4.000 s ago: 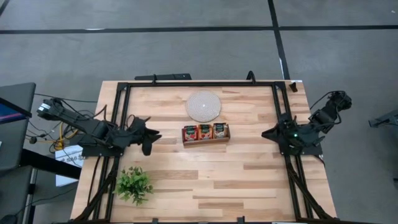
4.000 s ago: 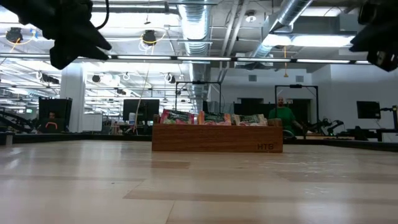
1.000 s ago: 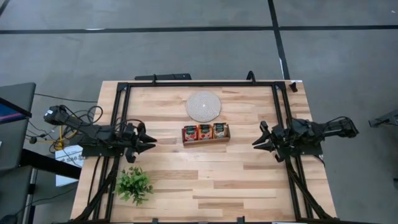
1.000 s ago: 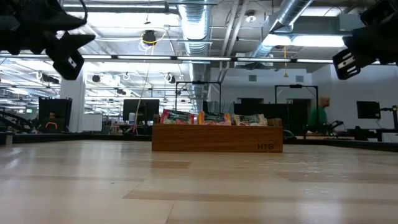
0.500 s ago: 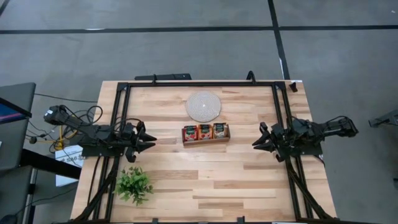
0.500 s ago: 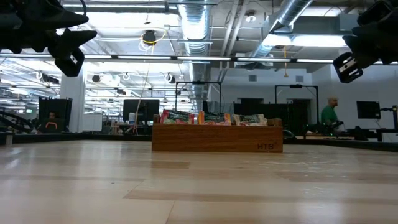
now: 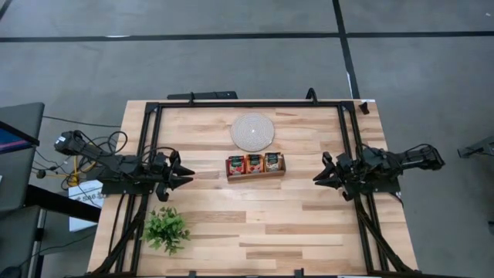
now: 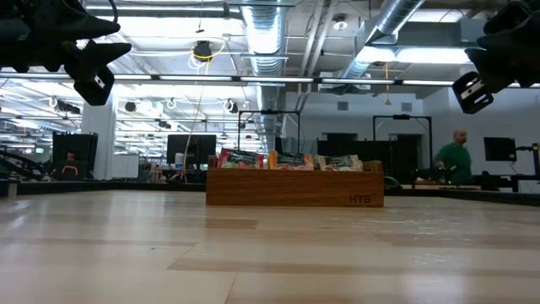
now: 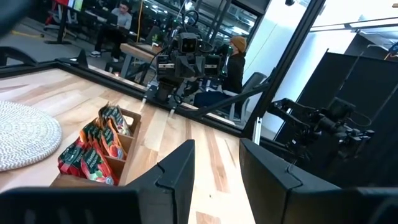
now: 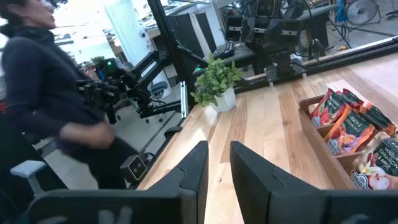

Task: Pick & Place Tea
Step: Return to Home Position

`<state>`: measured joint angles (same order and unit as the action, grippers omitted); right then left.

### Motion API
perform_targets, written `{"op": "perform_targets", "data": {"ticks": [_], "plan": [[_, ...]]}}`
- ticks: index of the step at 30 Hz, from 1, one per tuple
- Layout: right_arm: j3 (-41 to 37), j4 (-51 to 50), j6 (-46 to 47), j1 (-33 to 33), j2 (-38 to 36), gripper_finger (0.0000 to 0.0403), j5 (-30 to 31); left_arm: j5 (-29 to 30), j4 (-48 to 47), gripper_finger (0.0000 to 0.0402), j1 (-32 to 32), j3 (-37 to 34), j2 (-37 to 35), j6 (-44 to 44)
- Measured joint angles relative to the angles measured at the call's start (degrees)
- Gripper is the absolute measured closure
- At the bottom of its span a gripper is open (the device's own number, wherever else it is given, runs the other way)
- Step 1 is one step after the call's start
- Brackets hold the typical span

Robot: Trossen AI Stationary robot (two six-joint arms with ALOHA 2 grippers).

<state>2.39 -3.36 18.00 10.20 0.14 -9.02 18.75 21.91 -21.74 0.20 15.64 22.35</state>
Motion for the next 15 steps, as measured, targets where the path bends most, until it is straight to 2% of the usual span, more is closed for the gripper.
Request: {"op": "perform_targets", "data": {"ticks": [15], "plan": [[0.0,0.0,0.0,0.0,0.0,0.0342,0.0,0.0,0.0,0.0284,0.0,0.0,0.0,0.2]]}}
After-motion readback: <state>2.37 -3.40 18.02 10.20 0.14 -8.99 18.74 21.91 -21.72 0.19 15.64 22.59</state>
